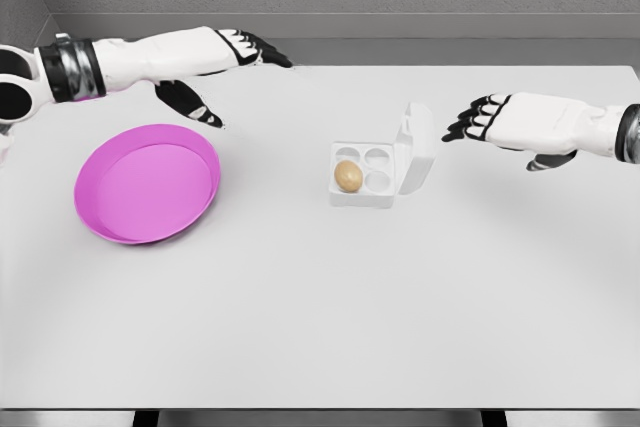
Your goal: Pack egg into the box and close the box lid
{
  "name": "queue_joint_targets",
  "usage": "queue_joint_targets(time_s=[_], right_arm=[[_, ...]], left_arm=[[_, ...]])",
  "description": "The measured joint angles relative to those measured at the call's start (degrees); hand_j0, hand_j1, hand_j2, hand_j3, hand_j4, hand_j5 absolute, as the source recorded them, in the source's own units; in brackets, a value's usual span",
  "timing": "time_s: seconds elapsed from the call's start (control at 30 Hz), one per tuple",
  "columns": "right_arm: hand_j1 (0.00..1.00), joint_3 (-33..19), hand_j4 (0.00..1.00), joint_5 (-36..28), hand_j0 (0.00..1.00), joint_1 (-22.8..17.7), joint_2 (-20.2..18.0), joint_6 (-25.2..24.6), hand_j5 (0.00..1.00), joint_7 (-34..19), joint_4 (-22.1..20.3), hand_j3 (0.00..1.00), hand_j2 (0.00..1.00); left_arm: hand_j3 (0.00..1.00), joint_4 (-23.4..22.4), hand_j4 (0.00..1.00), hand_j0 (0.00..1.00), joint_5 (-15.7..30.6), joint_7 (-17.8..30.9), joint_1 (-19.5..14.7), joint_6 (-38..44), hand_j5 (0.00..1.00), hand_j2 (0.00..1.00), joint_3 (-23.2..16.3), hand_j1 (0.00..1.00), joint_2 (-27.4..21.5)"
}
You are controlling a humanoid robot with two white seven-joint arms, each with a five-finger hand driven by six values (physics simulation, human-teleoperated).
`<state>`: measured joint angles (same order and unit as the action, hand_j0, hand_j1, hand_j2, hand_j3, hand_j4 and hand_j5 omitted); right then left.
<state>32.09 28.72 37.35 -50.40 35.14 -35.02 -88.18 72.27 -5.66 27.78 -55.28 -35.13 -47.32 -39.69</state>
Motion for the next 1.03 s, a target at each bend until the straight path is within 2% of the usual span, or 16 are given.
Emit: queue_joint_targets(time_s=[0.07, 0.37, 0.5, 0.7, 0.77, 0.93, 1.03], right_arm=[[1.0, 0.69, 1.0, 0.03, 1.0, 0.35, 0.54, 0.0, 1.0, 0.0, 0.01, 1.0, 1.0], [1.0, 3.91, 1.0, 0.03, 1.0, 3.43, 3.47, -0.01, 1.0, 0.0, -0.38, 1.0, 1.0], [1.0, 7.42, 1.0, 0.06, 1.0, 6.59, 6.93, -0.02, 1.0, 0.0, -0.61, 1.0, 1.0], [1.0, 11.44, 1.0, 0.14, 1.0, 7.56, 11.03, 0.01, 1.0, 0.0, -0.52, 1.0, 1.0], [1.0, 9.56, 1.0, 0.1, 1.0, 7.21, 11.4, 0.05, 1.0, -0.01, 0.14, 1.0, 1.0], [1.0, -1.65, 1.0, -0.35, 1.0, 5.71, 10.73, 0.02, 1.0, 0.0, 2.24, 1.0, 1.0], [1.0, -4.6, 1.0, -0.49, 1.0, 4.57, 9.84, 0.01, 1.0, 0.0, 5.94, 1.0, 1.0]], left_arm=[[1.0, -0.09, 1.0, 1.0, 0.17, -0.1, 1.93, -0.02, 1.0, 1.0, 1.19, 1.0, -1.51], [1.0, -1.17, 1.0, 1.0, 0.42, -0.23, 2.11, -0.01, 1.0, 1.0, 2.79, 1.0, -3.88], [1.0, -1.4, 1.0, 1.0, 0.42, -0.24, 2.11, -0.01, 1.0, 1.0, 2.86, 1.0, -3.99], [1.0, -1.72, 1.0, 1.0, 0.43, -0.24, 2.11, -0.01, 1.0, 1.0, 2.93, 1.0, -4.03], [1.0, -1.84, 1.0, 1.0, 0.43, -0.24, 2.11, -0.01, 1.0, 1.0, 2.94, 1.0, -4.03], [1.0, -3.52, 1.0, 1.0, 0.51, -0.24, 2.2, -0.01, 1.0, 1.0, 2.94, 1.0, -3.96], [1.0, -6.69, 1.0, 1.0, 0.57, -0.26, 2.46, -0.01, 1.0, 1.0, 2.96, 1.0, -3.88]])
